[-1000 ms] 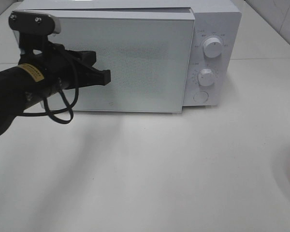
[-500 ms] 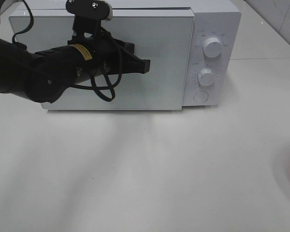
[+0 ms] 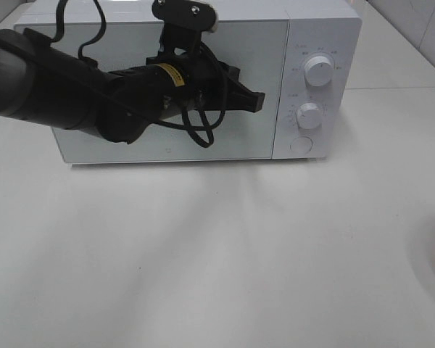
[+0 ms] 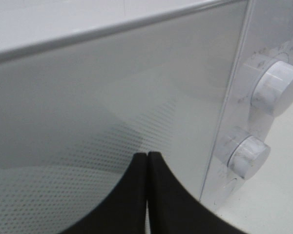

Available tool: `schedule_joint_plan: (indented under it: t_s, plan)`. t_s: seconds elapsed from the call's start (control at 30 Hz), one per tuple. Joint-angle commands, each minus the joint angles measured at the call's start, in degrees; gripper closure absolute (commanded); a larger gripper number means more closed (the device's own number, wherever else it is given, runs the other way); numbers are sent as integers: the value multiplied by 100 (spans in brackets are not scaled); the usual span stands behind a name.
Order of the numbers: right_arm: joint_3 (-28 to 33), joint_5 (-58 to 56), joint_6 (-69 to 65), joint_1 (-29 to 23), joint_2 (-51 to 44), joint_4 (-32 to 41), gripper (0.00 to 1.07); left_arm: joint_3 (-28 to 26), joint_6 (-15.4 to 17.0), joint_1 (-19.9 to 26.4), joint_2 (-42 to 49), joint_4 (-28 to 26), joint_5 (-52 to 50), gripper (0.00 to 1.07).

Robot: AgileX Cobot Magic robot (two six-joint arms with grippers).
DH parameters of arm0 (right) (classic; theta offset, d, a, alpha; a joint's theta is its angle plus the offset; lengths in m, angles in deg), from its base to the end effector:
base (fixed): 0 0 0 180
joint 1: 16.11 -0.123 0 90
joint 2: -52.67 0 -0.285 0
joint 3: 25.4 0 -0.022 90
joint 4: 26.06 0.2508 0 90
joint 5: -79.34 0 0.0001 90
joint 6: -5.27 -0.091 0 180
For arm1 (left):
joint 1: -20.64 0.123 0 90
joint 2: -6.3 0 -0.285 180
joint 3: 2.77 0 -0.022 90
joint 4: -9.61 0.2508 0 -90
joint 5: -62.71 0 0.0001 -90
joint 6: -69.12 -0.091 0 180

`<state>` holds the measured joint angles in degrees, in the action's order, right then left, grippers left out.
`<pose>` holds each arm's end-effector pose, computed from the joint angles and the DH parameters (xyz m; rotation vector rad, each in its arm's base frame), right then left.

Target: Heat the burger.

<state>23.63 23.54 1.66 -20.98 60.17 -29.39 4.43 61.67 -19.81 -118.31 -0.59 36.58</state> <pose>-0.0010 -0.0045 0.2823 -0.0220 1.9593 0.0287 0.3475 -0.2870 0.1816 0.5687 1.7844 -0.4390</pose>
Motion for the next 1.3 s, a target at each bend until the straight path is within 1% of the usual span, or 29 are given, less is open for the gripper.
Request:
schedule_joint_plan:
  t_s: [0.03,0.07,0.1,0.23,0.3,0.33,0.4,0.43,0.47,0.5,0.53,0.57,0.6,0.63,0.67,0.7,0.73,0.77,0.87,0.93,0.97,1.03,1.07,1.1,1.13,1.17,1.23,1.27,1.3]
  plan:
    - [11,69,57,40,-195,11,31,-252,-132,195,-80,-768,-481,107]
    - [11,69,57,40,-195,11,31,-252,-132,195,-80,-768,-481,107]
    - [11,69,57,40,-195,11,31,-252,-212,189,-52,-785,-430,107]
    - [11,69,57,40,-195,11,31,-252,-201,103,52,-768,-80,107]
    - [11,69,57,40,-195,11,31,-252,-201,-80,201,-791,516,107]
    - [11,69,57,40,-195,11,31,-252,-201,-80,201,-791,516,107]
    - [11,69,57,40,-195,11,31,-252,-143,-286,476,-802,1587,102]
    - [11,69,57,40,-195,11,31,-252,-143,-286,476,-802,1587,102]
    - [11,69,57,40,-195,11,31,-252,-138,-315,539,-814,1788,96]
    - [11,69,57,40,-195,11,31,-252,-138,-315,539,-814,1788,96]
    - [11,69,57,40,-195,11,31,-252,-143,-413,665,-814,2229,81]
    - [11,69,57,40,-195,11,31,-252,-143,-447,716,-814,2361,68]
    - [11,69,57,40,-195,11,31,-252,-143,-447,716,-814,2361,68]
    - [11,69,57,40,-195,11,31,-252,-138,-527,802,-814,2681,37]
    - [11,69,57,40,-195,11,31,-252,-109,-556,831,-842,2842,19]
    - [11,69,57,40,-195,11,31,-252,-109,-556,831,-842,2842,19]
    - [11,69,57,40,-195,11,31,-252,6,-596,900,-865,3254,6]
    - [11,69,57,40,-195,11,31,-252,63,-607,1031,-865,3764,6]
    - [11,69,57,40,-195,11,31,-252,103,-607,1094,-865,4085,6]
    - [11,69,57,40,-195,11,31,-252,120,-607,1306,-865,5191,7]
    - [11,69,57,40,-195,11,31,-252,120,-607,1306,-865,5191,7]
    - [11,69,57,40,-195,11,31,-252,120,-607,1473,-865,5930,7]
    - [11,69,57,40,-195,11,31,-252,120,-607,1473,-865,5930,7]
    - [11,69,57,40,-195,11,31,-252,120,-607,1541,-865,6199,7]
    - [11,69,57,40,-195,11,31,-252,120,-607,1656,-865,6663,7]
    - [11,69,57,40,-195,11,31,-252,120,-607,1656,-865,6663,7]
    - [11,69,57,40,-195,11,31,-252,160,-607,1759,-865,7248,7]
    - [11,69,57,40,-195,11,31,-252,160,-607,1759,-865,7248,7]
    - [11,69,57,40,-195,11,31,-252,269,-607,1788,-888,7385,7]
